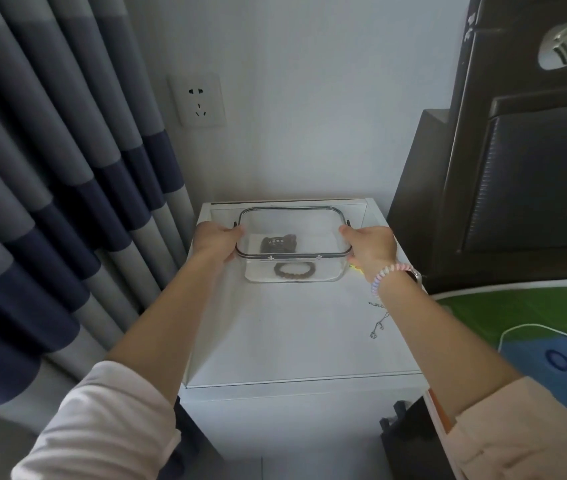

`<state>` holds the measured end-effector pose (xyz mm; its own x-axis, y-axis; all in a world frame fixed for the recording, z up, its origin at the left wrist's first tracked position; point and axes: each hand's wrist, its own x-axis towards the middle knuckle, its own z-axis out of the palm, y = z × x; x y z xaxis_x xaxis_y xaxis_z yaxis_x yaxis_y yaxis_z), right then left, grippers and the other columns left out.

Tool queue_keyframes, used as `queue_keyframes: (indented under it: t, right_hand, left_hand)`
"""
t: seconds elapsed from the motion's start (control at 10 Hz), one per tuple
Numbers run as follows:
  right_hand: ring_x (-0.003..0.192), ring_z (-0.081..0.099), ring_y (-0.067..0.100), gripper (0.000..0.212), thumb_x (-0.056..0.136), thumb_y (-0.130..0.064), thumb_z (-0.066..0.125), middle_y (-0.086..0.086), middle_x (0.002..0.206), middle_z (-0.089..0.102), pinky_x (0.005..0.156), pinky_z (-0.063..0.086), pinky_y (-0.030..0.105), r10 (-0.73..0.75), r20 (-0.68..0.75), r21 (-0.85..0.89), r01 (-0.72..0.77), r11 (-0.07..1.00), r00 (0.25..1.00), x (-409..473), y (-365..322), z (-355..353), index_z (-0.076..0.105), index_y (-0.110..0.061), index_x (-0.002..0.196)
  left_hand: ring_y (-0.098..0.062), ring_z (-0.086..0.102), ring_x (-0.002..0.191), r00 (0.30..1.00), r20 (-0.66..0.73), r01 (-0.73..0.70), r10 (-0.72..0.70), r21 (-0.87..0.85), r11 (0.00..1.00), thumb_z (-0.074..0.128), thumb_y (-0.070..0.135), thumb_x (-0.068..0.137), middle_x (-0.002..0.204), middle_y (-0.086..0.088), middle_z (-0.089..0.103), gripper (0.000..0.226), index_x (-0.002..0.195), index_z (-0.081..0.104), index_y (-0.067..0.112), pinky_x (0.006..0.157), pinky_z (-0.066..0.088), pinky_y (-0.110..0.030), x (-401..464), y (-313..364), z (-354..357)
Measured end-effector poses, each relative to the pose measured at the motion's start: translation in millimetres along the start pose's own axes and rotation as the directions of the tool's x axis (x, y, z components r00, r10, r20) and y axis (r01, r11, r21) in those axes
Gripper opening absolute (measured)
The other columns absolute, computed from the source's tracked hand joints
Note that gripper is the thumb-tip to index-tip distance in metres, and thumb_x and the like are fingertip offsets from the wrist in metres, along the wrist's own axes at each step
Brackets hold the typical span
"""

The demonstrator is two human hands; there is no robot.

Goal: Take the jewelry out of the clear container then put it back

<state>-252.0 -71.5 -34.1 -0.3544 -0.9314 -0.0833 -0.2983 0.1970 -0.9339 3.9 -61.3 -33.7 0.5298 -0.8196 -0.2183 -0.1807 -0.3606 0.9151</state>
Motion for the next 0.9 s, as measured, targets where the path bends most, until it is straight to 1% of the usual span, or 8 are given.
queue_keyframes:
  t: [0.1,0.2,0.3,0.4,0.5,0.7,0.8,0.9]
  right_hand:
    - [0.039,0.054,0.016,0.039,0.071,-0.033,0.072,0.0,0.039,0.052,0.053,0.056,0.034,0.039,0.032,0.046,-0.04,0.998,0.999,2,1,-2,0.054,-0.013,0.043]
    - [0.057,0.059,0.022,0.025,0.074,-0.028,0.074,0.011,0.064,0.06,0.049,0.059,0.032,0.092,0.092,0.128,-0.103,0.986,0.991,2,1,-2,0.066,-0.005,0.069]
    - [0.06,0.058,0.024,0.023,0.077,-0.025,0.073,0.015,0.07,0.059,0.047,0.058,0.031,0.102,0.127,0.162,-0.122,0.979,0.987,2,-1,2,0.065,-0.004,0.074]
    - [0.061,0.058,0.024,0.022,0.079,-0.026,0.072,0.015,0.071,0.059,0.053,0.061,0.038,0.101,0.141,0.178,-0.126,0.976,0.985,2,-2,12,0.063,-0.006,0.073]
    - [0.061,0.056,0.024,0.024,0.078,-0.029,0.07,0.014,0.071,0.059,0.057,0.062,0.04,0.064,0.123,0.145,-0.082,0.986,0.99,2,-3,21,0.063,-0.007,0.072]
    - [0.055,0.06,0.025,0.042,0.081,-0.039,0.063,0.005,0.058,0.06,0.07,0.06,0.054,-0.02,0.117,0.062,0.013,0.998,0.993,-1,-2,39,0.065,0.003,0.081]
    - [0.06,0.061,0.03,0.045,0.084,-0.04,0.061,0.007,0.059,0.057,0.074,0.06,0.048,-0.074,0.127,0.035,0.07,0.997,0.989,-3,-8,39,0.063,0.004,0.076]
    - [0.074,0.053,0.025,0.039,0.087,-0.049,0.055,0.004,0.075,0.054,0.077,0.043,0.027,-0.186,0.105,-0.097,0.197,0.976,0.977,-11,-18,25,0.051,-0.022,0.06]
  left_hand:
    - [-0.027,0.066,0.078,1.0,0.008,0.006,-0.006,0.047,0.999,0.075,0.026,0.086,0.097,-0.016,0.071,0.024,0.091,0.068,0.004,0.079,0.061,-0.037,4,3,-2]
    - [-0.032,0.069,0.094,0.999,0.017,-0.038,0.036,0.15,0.988,0.07,0.024,0.089,0.111,-0.02,0.07,0.034,0.107,0.067,-0.005,0.088,0.058,-0.037,6,9,-1]
    - [-0.038,0.064,0.109,0.983,-0.01,-0.159,0.185,0.472,0.867,0.058,0.026,0.096,0.115,-0.022,0.069,0.035,0.109,0.066,-0.006,0.086,0.05,-0.036,-2,15,2]
    - [-0.037,0.065,0.103,0.901,0.006,-0.292,0.434,0.748,0.595,0.053,0.008,0.096,0.106,-0.019,0.071,0.02,0.103,0.069,0.0,0.083,0.049,-0.037,-11,16,4]
    - [-0.032,0.061,0.101,0.815,0.036,-0.312,0.579,0.868,0.385,0.051,-0.002,0.089,0.099,-0.011,0.069,0.027,0.099,0.071,0.012,0.078,0.044,-0.035,-13,10,2]
    - [-0.034,0.058,0.101,0.796,0.012,-0.258,0.605,0.911,0.322,0.047,0.013,0.095,0.101,-0.008,0.068,0.027,0.096,0.073,0.019,0.09,0.043,-0.043,-6,1,-16]
    - [-0.034,0.058,0.104,0.802,0.027,-0.284,0.597,0.896,0.341,0.045,0.015,0.096,0.105,-0.008,0.068,0.027,0.099,0.072,0.02,0.094,0.044,-0.045,-13,4,-25]
    - [-0.037,0.057,0.111,0.787,0.087,-0.319,0.611,0.905,0.281,0.046,0.016,0.094,0.118,-0.011,0.063,0.028,0.115,0.064,0.018,0.096,0.044,-0.045,-22,9,-33]
